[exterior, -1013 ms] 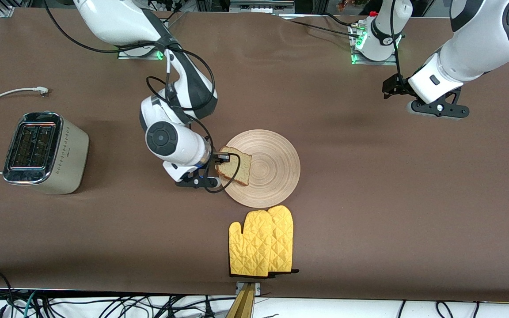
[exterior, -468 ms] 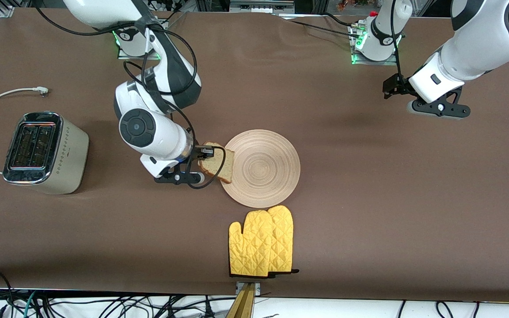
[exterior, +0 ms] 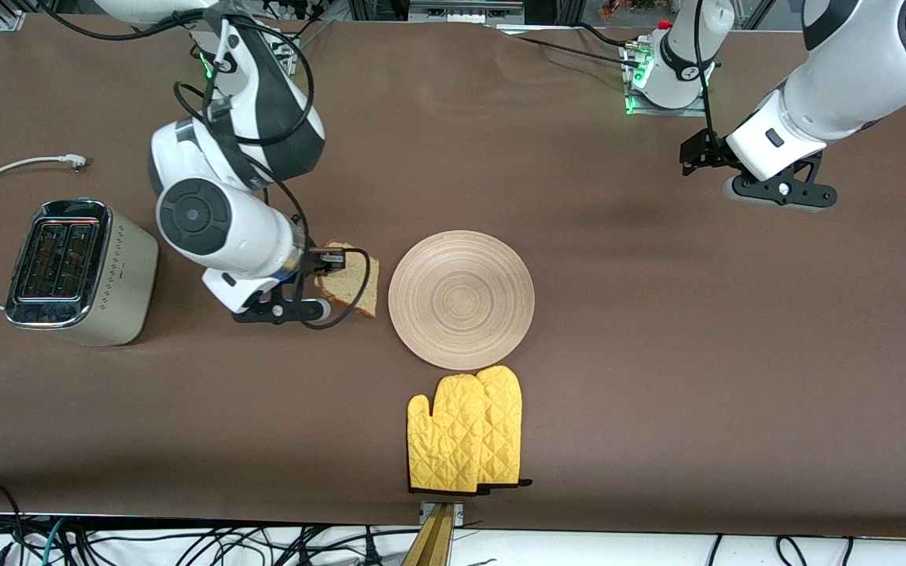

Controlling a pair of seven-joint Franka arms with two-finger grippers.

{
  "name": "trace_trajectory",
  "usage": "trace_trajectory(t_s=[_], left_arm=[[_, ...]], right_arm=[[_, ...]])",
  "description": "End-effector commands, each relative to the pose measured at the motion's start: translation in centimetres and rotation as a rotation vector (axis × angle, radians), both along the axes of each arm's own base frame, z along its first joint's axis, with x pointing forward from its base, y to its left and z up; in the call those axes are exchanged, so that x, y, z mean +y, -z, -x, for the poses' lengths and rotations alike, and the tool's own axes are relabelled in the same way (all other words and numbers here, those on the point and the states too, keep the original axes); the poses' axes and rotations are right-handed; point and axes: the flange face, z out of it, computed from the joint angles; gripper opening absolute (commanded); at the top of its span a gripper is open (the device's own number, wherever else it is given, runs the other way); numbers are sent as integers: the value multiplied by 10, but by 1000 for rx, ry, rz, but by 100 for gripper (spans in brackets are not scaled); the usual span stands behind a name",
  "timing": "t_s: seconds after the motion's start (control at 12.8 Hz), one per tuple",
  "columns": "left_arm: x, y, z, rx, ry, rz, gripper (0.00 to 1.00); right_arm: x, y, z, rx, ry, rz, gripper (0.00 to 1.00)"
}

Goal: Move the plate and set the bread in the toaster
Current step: 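Lift the bread slice with the right gripper and carry it toward the toaster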

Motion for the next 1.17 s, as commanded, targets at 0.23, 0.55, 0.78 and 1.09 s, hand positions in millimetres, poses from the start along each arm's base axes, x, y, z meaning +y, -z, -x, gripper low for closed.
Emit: trace_trajectory(t_s=[0.23,0.55,0.78,1.09], left_arm=[[-3,-2,-6,9,-12,19,100],[-2,2,-8,14,-17,20,100],[-3,1,-9,11,-19,20,100],[-6,3,-10,17,-15,33,100]], right_arm=[[-44,-48,14,55,-46,38,0],[-82,-73,21,88,-74,75,0],[-96,-82,27,102,-98,157,0],[-120,-90,29,124,-96,190,0]])
